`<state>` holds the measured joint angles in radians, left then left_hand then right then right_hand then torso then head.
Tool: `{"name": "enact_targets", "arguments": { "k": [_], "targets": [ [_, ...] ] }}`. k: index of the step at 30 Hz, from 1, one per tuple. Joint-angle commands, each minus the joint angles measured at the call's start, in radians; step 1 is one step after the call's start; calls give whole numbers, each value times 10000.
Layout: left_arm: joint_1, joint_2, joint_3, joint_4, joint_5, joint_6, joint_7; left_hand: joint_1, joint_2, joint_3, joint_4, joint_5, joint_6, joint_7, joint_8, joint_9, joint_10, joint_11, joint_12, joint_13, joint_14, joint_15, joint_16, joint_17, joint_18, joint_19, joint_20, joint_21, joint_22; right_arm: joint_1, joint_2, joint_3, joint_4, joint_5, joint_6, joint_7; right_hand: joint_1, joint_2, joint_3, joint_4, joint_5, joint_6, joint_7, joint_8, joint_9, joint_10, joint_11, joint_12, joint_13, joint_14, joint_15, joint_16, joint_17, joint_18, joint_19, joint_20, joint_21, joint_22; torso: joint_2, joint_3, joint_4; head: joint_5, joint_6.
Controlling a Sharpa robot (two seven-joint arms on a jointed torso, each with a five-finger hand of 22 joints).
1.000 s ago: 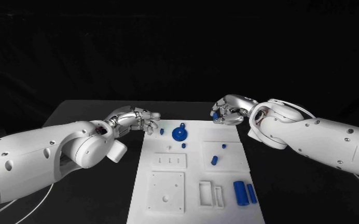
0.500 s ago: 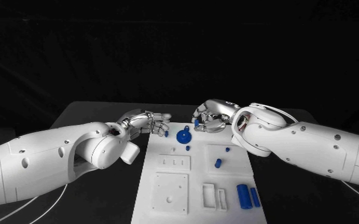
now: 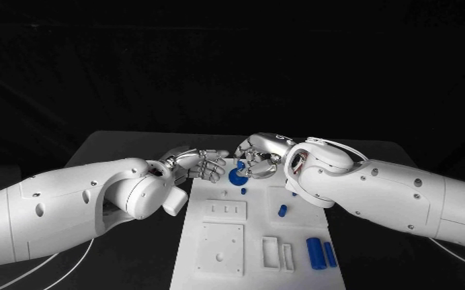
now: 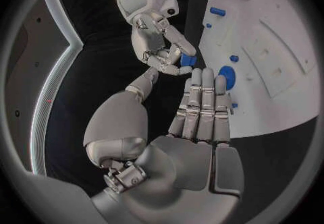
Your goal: Assemble the parts on the task board
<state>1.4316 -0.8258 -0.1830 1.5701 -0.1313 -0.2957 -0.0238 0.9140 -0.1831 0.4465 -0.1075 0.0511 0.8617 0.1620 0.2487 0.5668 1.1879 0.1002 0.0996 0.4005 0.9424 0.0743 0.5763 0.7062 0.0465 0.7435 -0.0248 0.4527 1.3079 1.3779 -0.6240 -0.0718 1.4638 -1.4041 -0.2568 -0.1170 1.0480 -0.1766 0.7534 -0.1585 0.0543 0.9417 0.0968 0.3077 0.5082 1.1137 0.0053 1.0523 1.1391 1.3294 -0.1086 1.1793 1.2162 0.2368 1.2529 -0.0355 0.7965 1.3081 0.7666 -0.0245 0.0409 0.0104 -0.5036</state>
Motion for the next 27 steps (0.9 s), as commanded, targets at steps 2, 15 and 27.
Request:
{"name": "enact_targets", "arguments": {
  "k": [2, 15, 27],
  "targets": [
    [14, 149, 5, -94, -1142, 186, -448, -161, -130, 33, 239, -16, 92, -21, 28, -25, 50, -40, 41, 29, 56, -33, 84, 20, -24, 99, -26, -45, 128, -75, 137, 9, -47, -201, -26, -32, -3, -114, -22, 32, 26, 230, 158, -27, 15, 43, -52, 52, -12, 50, 3, 53, 7, 250, 5, -58, 56, 169, 5, 11, 18, 127, -30],
    [14, 212, 6, -122, -1725, 255, -1135, -184, -334, 174, 776, -15, 309, -110, 138, -33, 221, -138, 169, 135, 235, -137, 255, 92, 14, 272, -111, -11, 165, -204, 321, 9, -104, -293, -93, -24, 21, -74, -32, 23, 55, 235, 154, -31, 19, 48, -58, 51, -14, 62, -2, 69, 23, 250, 11, -71, 54, 168, -1, 4, 15, 64, -75],
    [14, 267, 6, -93, -1833, 407, -1251, 181, -17, -106, 550, -16, 497, -201, 237, -27, 369, -224, 274, 223, 371, -219, 384, 136, 4, 405, -188, 44, 183, -223, 429, 8, -194, -361, -75, -78, 38, -56, -36, 10, 74, 236, 152, -35, 22, 52, -60, 50, -14, 62, -4, 66, 23, 250, 14, -78, 52, 168, -1, -4, 22, 58, -69]
  ]
}}
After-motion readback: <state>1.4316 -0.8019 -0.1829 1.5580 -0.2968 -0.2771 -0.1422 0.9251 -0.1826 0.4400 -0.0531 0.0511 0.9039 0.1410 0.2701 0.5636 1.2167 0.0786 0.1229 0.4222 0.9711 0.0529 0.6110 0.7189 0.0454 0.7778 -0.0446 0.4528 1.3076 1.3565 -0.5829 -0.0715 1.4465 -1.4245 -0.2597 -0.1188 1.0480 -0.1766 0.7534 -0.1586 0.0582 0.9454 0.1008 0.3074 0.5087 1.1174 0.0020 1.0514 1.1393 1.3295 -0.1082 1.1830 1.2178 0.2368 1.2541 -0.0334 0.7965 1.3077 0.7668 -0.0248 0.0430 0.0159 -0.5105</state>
